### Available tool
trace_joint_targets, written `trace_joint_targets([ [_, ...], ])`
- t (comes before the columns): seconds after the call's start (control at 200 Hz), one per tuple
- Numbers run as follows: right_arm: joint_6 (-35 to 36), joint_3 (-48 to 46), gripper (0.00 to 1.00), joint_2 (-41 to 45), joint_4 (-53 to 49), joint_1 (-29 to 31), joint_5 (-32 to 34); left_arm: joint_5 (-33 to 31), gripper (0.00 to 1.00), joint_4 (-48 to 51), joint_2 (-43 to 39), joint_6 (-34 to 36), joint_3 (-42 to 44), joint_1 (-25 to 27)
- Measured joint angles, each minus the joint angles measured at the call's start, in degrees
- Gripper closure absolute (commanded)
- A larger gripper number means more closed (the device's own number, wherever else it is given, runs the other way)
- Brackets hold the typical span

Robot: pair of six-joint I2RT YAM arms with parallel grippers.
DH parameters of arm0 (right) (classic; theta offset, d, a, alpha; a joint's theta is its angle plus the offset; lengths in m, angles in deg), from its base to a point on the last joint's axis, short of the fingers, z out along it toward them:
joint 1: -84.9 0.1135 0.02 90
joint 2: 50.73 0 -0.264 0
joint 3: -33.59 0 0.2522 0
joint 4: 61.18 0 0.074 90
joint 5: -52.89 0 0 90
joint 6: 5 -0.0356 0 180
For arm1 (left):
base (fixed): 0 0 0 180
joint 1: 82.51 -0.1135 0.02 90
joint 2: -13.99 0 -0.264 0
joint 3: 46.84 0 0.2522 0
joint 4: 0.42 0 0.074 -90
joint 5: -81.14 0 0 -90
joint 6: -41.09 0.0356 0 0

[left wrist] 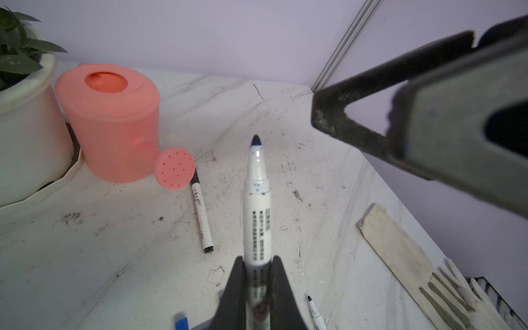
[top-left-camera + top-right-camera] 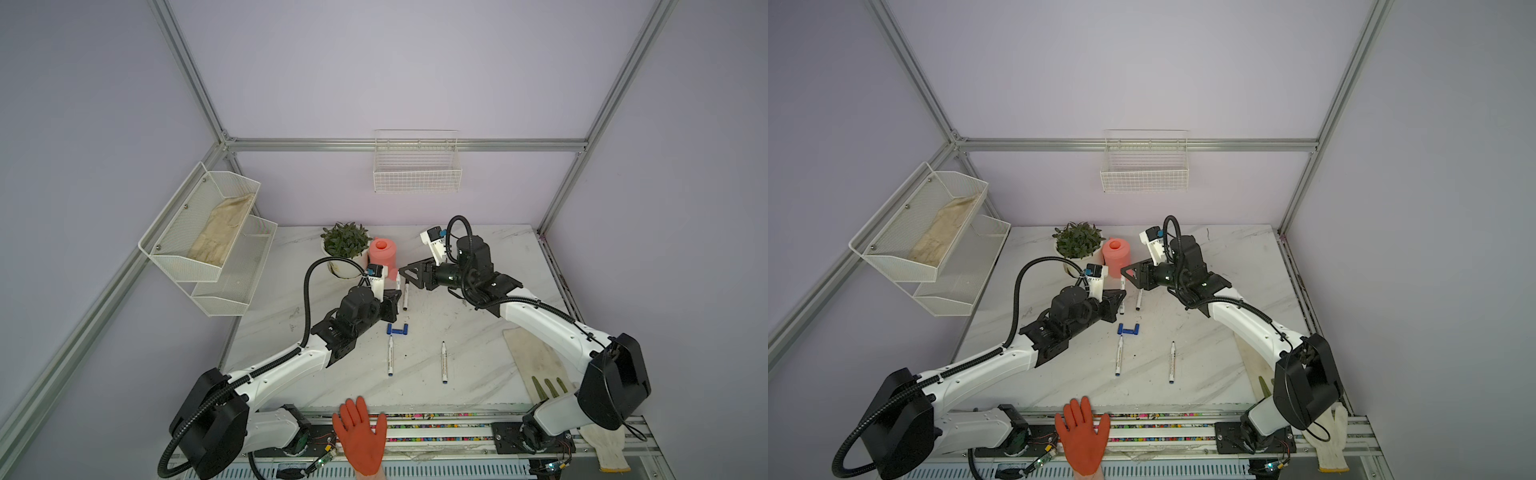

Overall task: Insert the pens into the pen caps
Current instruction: 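Lift the blue-tipped marker upright with the left gripper while the right gripper approaches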

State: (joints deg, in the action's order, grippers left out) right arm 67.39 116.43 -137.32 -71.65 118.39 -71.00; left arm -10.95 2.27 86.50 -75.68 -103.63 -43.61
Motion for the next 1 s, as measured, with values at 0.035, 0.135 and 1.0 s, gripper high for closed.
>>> trace_joint_targets([
  [0.035, 0.0, 0.3, 0.50, -0.6, 0.0, 0.0, 0.1, 0.4, 1.00, -0.8, 0.4, 0.0, 0.0, 0.0],
  [0.135, 0.2, 0.9, 0.51, -2.1, -0.2, -0.1, 0.9, 1.9, 1.00, -2.7, 1.2, 0.4, 0.0, 0.0],
  [1.0, 0.8, 1.4, 0.68, -5.0, -2.3, -0.2, -1.1, 3.8, 1.00, -10.7, 5.5, 2.0, 0.0, 0.0],
])
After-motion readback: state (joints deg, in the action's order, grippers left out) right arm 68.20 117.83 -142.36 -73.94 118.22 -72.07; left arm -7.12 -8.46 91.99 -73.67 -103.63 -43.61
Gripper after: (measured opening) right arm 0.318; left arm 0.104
